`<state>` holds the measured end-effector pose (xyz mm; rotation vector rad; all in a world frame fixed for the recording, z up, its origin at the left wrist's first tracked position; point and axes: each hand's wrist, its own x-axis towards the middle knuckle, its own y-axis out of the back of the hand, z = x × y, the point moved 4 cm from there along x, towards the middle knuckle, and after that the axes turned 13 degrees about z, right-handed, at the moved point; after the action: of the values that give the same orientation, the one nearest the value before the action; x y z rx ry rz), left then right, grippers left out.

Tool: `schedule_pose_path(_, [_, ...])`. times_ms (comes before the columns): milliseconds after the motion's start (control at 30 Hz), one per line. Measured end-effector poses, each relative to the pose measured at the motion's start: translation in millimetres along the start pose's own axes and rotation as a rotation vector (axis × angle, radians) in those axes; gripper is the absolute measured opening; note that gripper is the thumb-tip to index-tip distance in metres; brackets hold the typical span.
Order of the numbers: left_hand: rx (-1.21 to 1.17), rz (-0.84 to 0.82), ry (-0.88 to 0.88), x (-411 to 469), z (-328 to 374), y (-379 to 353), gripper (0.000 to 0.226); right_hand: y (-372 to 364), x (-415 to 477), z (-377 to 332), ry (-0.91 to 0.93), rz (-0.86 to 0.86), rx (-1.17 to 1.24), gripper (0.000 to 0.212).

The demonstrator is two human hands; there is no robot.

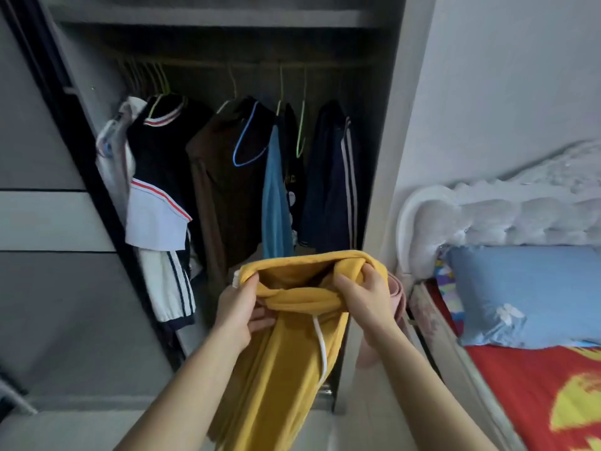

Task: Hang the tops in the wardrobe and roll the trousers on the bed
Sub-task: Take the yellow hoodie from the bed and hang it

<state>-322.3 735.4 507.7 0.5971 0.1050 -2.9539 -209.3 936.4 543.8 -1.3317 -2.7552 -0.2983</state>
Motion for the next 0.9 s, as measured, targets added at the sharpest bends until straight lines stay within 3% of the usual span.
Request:
schedule_pose_path(100, [-0.058, 0.112, -0.117, 23, 32, 22, 0.02, -37, 12, 1, 0.026, -0.031, -0.075, 0.026])
schedule_pose_path(200, [-0.12, 0.215, -0.245, 51, 67, 30, 0.01, -76, 35, 5, 0.08, -0.041, -0.18, 0.035])
schedule_pose_path(500, [0.063, 0.401, -0.565, 152, 173, 15, 0.01, -167, 141, -35, 0.205, -0.183, -0.148, 0.032])
schedule_pose_path(600, [0.079, 0.386, -0.614, 184, 193, 10, 0.009, -199, 175, -67, 0.276, -0.199, -0.051, 0.024])
schedule_pose_path(667, [0.125, 0.385, -0.643, 200, 203, 9, 0.009, -225, 195, -88, 0.267, -0.198, 0.022, 0.033])
schedule_pose_path(767, [0.236, 0.29, -0.702, 222, 214, 6, 0.029, -269, 222, -115, 0.316, -0.211, 0.033, 0.047])
schedule_pose_path(900, [0.302, 0.154, -0.781, 257, 223, 1, 0.019, -319, 256, -138, 0.369, -0.164, -0.038, 0.067])
